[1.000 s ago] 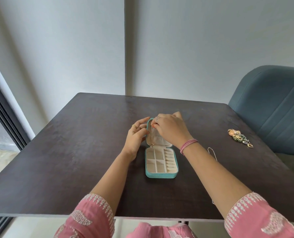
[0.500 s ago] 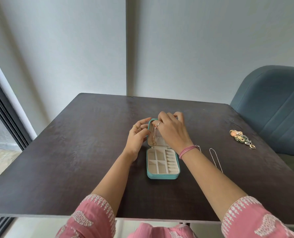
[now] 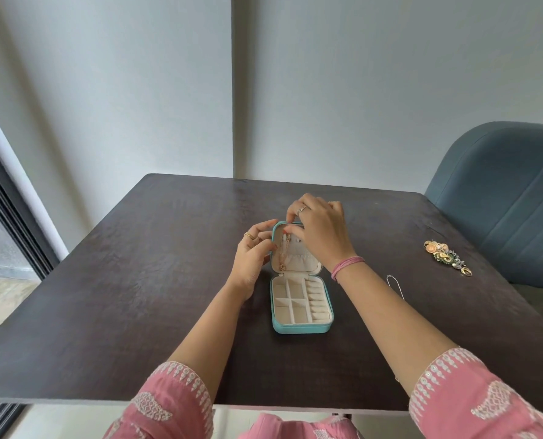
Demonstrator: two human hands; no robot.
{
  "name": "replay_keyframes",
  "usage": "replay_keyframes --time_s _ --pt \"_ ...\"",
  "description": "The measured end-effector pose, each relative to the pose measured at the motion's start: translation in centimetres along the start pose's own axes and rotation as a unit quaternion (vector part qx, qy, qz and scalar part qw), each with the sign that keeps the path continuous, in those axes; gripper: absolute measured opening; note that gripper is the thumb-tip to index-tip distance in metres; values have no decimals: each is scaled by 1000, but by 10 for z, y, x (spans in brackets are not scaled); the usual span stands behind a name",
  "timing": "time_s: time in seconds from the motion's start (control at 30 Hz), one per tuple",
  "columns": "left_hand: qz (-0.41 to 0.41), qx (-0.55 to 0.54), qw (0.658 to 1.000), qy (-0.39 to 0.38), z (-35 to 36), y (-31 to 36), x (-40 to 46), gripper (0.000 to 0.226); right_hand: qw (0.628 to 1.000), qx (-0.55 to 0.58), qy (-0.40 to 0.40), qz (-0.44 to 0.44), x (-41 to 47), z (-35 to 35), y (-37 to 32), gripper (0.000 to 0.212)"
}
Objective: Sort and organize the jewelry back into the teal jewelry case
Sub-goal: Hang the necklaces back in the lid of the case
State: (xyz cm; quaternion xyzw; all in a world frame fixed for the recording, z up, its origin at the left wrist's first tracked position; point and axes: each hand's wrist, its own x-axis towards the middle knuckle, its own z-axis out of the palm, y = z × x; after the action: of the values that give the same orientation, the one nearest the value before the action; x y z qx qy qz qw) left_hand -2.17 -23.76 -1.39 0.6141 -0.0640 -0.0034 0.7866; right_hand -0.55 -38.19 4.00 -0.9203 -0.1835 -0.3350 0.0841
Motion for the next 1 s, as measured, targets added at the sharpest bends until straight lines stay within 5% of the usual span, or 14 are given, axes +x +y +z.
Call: replay_keyframes --time_s 0.3,0.73,1.0 --pt "13 -7 1000 9 2 -1 3 27 986 122 -106 51 9 -3 4 25" --pt "35 3 999 41 10 -5 7 20 976 174 -104 81 7 4 10 22" --pt "32 15 997 66 15 -6 11 18 934 292 -75 190 -4 10 10 29"
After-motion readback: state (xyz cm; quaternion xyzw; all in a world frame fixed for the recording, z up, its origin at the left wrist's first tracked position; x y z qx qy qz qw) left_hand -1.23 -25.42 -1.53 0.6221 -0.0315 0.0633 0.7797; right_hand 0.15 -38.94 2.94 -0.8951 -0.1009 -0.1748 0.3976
